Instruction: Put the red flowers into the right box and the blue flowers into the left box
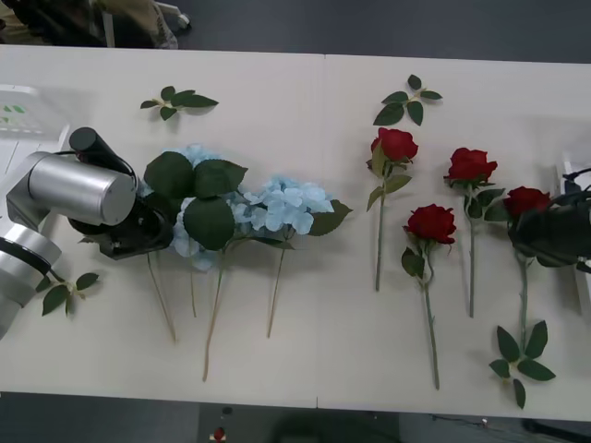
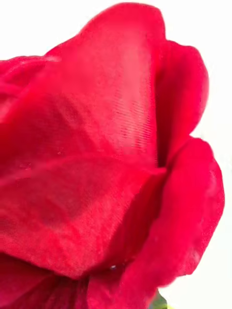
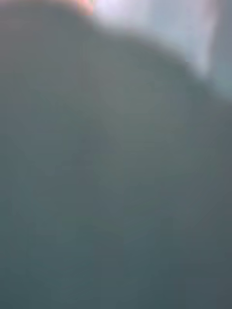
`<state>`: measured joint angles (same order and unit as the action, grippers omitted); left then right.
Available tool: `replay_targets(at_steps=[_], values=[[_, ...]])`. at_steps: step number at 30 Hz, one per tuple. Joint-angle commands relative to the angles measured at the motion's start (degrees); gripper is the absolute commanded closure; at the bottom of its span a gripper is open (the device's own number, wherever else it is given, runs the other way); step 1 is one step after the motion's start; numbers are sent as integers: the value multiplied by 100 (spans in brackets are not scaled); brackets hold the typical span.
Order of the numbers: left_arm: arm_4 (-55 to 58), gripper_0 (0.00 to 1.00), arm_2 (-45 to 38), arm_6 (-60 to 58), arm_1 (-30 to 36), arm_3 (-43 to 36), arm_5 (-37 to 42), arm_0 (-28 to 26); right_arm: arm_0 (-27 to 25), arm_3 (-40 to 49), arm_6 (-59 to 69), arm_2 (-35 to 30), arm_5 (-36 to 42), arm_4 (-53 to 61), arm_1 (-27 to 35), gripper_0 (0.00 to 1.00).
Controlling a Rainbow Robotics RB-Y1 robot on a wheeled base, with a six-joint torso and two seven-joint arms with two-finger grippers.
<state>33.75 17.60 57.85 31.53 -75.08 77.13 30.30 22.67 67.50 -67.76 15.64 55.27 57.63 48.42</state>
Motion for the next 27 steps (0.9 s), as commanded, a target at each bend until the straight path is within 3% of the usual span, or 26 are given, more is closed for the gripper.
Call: replay_targets(at_steps=[1,4,8,11,15,22,27], values=[[27,100,-108,367,195,-279,144,81,115,474,26,-667,642,504,274,100],[35,100,-222,411,301,-630,478,81,106,650,-18,-1177,1029,838,379,100],[79,100,-820,763,644,-1694,1867,72,124,870,-114,-2205,1706,838,669,100],[71,100,-1163,1387,1039,-2142,2658,72,150,870,-229,-2469,1811,451,871,100],[-158,100,-1453,2802,1733,-2256,3062,72,150,756,-536,-2478,1767,-375,1047,100],[-975,100,-1470,4314,2524,-1439,2130,81,150,-150,-1275,-2311,862,-1087,1117,100],[-1511,100,-1470,4780,2586,-138,478,72,440,-1099,-1512,-1458,-632,-1245,1100,100]])
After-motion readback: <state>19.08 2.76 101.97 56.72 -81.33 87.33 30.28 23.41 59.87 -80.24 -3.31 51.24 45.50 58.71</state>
